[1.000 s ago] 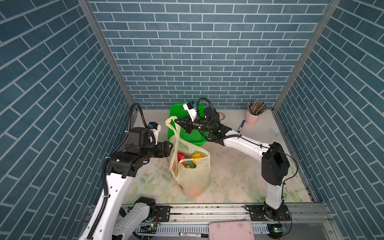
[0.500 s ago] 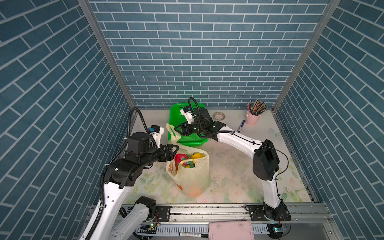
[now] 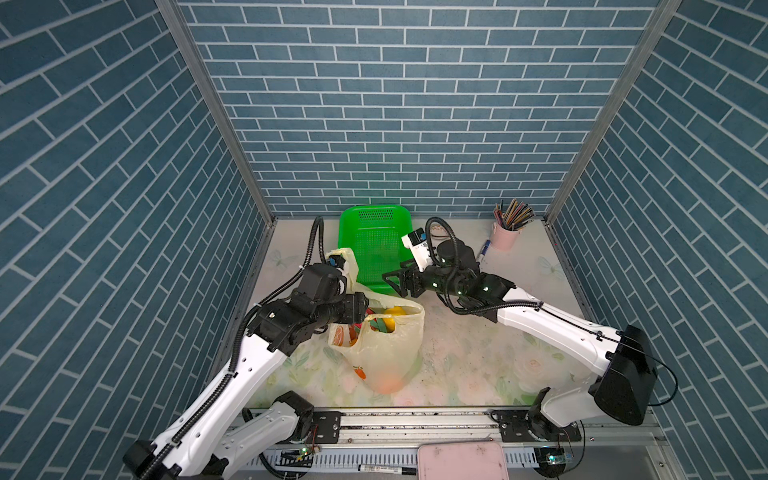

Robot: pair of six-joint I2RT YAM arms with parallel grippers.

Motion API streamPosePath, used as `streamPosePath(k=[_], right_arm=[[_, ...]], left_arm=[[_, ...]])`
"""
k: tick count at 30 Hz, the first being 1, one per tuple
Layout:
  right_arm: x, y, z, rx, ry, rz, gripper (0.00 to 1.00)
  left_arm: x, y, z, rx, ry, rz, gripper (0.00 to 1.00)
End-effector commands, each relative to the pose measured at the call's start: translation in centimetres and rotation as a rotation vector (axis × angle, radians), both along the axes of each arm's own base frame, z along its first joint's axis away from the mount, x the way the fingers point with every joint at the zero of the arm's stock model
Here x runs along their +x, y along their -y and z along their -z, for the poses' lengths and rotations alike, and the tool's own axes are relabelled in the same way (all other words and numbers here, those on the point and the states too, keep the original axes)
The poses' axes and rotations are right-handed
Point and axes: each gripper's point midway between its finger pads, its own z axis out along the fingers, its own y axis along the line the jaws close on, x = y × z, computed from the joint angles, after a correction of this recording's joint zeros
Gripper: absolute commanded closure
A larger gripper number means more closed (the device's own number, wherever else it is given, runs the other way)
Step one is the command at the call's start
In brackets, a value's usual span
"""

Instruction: Untie the knot of the plastic bag and take out the fruit

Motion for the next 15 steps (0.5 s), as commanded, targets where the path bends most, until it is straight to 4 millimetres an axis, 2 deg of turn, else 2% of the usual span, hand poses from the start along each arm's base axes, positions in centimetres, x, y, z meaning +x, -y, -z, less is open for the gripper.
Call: streamPosePath(k=[1,5,7,12,15], right_arm=[[-0.8,0.1,1.7,-0.082,0.092,-0.059,0.22],[-3.4,-1.8,2.6,-0.098,0.092,-0.234,0.21],[-4.0,-2.6,3.2,-0.104,0.097,-0.286,0.21],[-2.8,-3.6,5.3,-0.223,0.112,-0.268,0.26],[-0.9,-3.0,6.1,-0.279,0.158,-0.176,0.38]], left_arm=[[0.1,-1.8,2.0,0.096,-0.021,-0.073,0.22],[0.3,-2.7,3.7,0.156,-0.045,-0.108,0.21],[0.4,-3.1,4.1,0.174,-0.049,-0.125,0.21],[0.4,-4.6,4.4,0.223,-0.053,-0.192,0.20],[0.6,-5.7,4.5,0.227,-0.059,-0.240,0.20]])
